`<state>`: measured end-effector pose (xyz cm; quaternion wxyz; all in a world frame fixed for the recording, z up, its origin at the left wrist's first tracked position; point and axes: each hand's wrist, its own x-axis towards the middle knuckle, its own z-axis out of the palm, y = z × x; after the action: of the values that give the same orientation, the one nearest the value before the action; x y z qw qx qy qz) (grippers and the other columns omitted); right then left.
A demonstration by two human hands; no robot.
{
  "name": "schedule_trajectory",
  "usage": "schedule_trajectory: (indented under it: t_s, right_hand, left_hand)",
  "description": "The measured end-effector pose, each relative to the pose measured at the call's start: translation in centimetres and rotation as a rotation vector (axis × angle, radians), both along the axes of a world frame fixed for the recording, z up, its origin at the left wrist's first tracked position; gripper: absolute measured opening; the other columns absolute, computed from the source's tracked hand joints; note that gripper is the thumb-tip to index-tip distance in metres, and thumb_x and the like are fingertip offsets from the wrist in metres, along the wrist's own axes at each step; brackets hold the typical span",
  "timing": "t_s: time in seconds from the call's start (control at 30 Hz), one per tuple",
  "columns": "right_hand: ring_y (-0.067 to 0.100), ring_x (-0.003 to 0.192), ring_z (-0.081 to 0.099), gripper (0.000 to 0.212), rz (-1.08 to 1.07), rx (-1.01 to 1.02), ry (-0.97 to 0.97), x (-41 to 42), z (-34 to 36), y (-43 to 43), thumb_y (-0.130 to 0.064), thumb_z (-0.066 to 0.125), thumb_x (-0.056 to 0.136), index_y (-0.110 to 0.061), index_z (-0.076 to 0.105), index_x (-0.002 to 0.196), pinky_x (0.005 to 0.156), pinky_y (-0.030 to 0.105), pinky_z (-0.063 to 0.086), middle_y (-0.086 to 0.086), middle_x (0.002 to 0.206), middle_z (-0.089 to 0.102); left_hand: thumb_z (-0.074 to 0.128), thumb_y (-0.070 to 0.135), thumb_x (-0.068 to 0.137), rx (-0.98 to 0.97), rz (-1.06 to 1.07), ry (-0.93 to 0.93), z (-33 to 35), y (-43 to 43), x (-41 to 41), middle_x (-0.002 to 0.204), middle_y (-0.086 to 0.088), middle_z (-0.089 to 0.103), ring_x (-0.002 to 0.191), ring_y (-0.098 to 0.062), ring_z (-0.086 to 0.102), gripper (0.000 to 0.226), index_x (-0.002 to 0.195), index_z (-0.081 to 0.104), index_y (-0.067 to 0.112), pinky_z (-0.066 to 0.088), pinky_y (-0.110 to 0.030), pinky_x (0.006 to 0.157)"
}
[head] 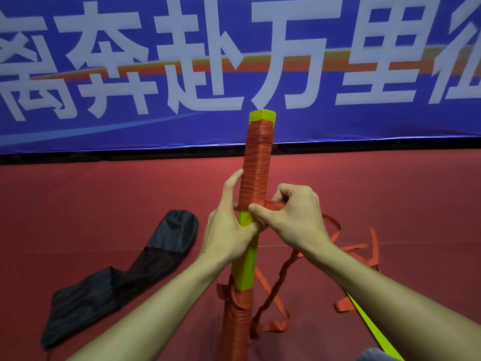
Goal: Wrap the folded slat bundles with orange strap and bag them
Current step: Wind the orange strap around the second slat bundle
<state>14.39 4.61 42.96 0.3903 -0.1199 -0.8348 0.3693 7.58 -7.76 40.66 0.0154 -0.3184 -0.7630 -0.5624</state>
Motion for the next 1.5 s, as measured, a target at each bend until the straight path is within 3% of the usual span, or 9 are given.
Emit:
schedule_trajectory:
  t_s: [0.2, 0.43, 0.57, 0.77, 0.9, 1.0, 1.27, 1.4, 1.5]
  right_hand:
    - [0.005, 0.041, 0.042, 0.041, 0.026, -0.046, 0.002, -0.2, -0.5, 1.1, -0.025, 0.086, 0.068, -0.019, 0.049, 0.052, 0.045, 0.024, 0.034, -0.011, 0.043, 0.046]
    - [0.003, 0.047, 0.041, 0.029, 0.067, -0.034, 0.036, -0.2, -0.5, 2.3, -0.022, 0.085, 0.070, -0.018, 0.060, 0.057, 0.052, 0.026, 0.036, -0.010, 0.051, 0.052]
    - [0.002, 0.051, 0.048, 0.018, 0.072, -0.045, 0.039, 0.0, -0.5, 2.6, -0.021, 0.083, 0.074, -0.017, 0.068, 0.064, 0.056, 0.026, 0.042, -0.009, 0.056, 0.061]
    - [0.000, 0.052, 0.052, 0.015, 0.094, -0.056, 0.045, 0.3, 0.2, 2.4, -0.021, 0.083, 0.074, -0.020, 0.071, 0.066, 0.057, 0.024, 0.043, -0.010, 0.058, 0.063]
    - [0.000, 0.055, 0.056, 0.014, 0.115, -0.054, 0.040, 0.5, 0.4, 2.2, -0.021, 0.083, 0.075, -0.022, 0.072, 0.067, 0.059, 0.023, 0.045, -0.010, 0.060, 0.066]
    - [0.000, 0.055, 0.056, 0.013, 0.115, -0.072, 0.035, 0.4, 0.3, 2.2, -0.021, 0.084, 0.074, -0.019, 0.072, 0.067, 0.058, 0.025, 0.046, -0.009, 0.060, 0.066]
    - [-0.002, 0.053, 0.053, 0.011, 0.181, -0.062, -0.077, 0.6, 0.3, 3.2, -0.024, 0.083, 0.075, -0.022, 0.074, 0.070, 0.056, 0.020, 0.042, -0.010, 0.058, 0.065]
    - [0.021, 0.070, 0.061, 0.019, 0.243, 0.030, -0.165, 0.9, 0.4, 4.2, -0.014, 0.078, 0.080, -0.032, 0.075, 0.079, 0.072, 0.040, 0.051, -0.003, 0.069, 0.070]
    - [0.006, 0.066, 0.060, 0.017, 0.206, 0.098, -0.144, 0.9, 0.3, 4.5, -0.013, 0.081, 0.076, -0.028, 0.076, 0.083, 0.073, 0.035, 0.054, -0.019, 0.061, 0.063]
  left_hand:
    - [0.086, -0.001, 0.070, 0.099, -0.140, -0.194, 0.0, -0.3, -0.1, 0.101, -0.020, 0.071, 0.081, -0.032, 0.072, 0.101, 0.138, 0.035, 0.055, 0.062, -0.049, 0.075]
    - [0.069, -0.021, 0.078, 0.152, -0.269, -0.298, 0.4, -1.0, -0.7, 0.106, -0.012, 0.065, 0.074, -0.017, 0.065, 0.092, 0.143, 0.039, 0.037, 0.058, -0.038, 0.071]
    - [0.064, -0.021, 0.082, 0.157, -0.398, -0.360, 0.3, -1.2, -0.5, 0.109, -0.003, 0.067, 0.078, -0.009, 0.069, 0.079, 0.122, 0.052, 0.046, 0.060, -0.031, 0.072]
    - [0.072, -0.002, 0.077, 0.167, -0.491, -0.395, 0.4, -1.8, -0.9, 0.094, -0.003, 0.076, 0.089, -0.013, 0.072, 0.079, 0.123, 0.044, 0.055, 0.058, -0.028, 0.073]
    - [0.085, 0.005, 0.071, 0.184, -0.484, -0.425, 0.5, -1.8, -0.5, 0.110, -0.023, 0.064, 0.091, -0.028, 0.069, 0.094, 0.135, 0.040, 0.057, 0.056, -0.028, 0.064]
    - [0.078, 0.001, 0.073, 0.210, -0.532, -0.499, 0.4, -1.8, -0.3, 0.114, -0.020, 0.063, 0.098, -0.044, 0.070, 0.096, 0.140, 0.035, 0.055, 0.050, -0.020, 0.051]
    - [0.076, 0.000, 0.075, 0.192, -0.470, -0.433, 0.1, -2.1, -0.2, 0.104, -0.019, 0.074, 0.094, -0.040, 0.072, 0.088, 0.130, 0.043, 0.060, 0.060, -0.038, 0.076]
    - [0.078, 0.004, 0.071, 0.201, -0.417, -0.410, -0.1, -2.5, -0.7, 0.103, -0.019, 0.074, 0.097, -0.044, 0.070, 0.085, 0.125, 0.048, 0.062, 0.060, -0.046, 0.085]
    - [0.078, 0.008, 0.068, 0.205, -0.417, -0.410, -0.1, -2.6, -1.0, 0.102, -0.018, 0.074, 0.095, -0.042, 0.072, 0.084, 0.124, 0.047, 0.062, 0.061, -0.043, 0.081]
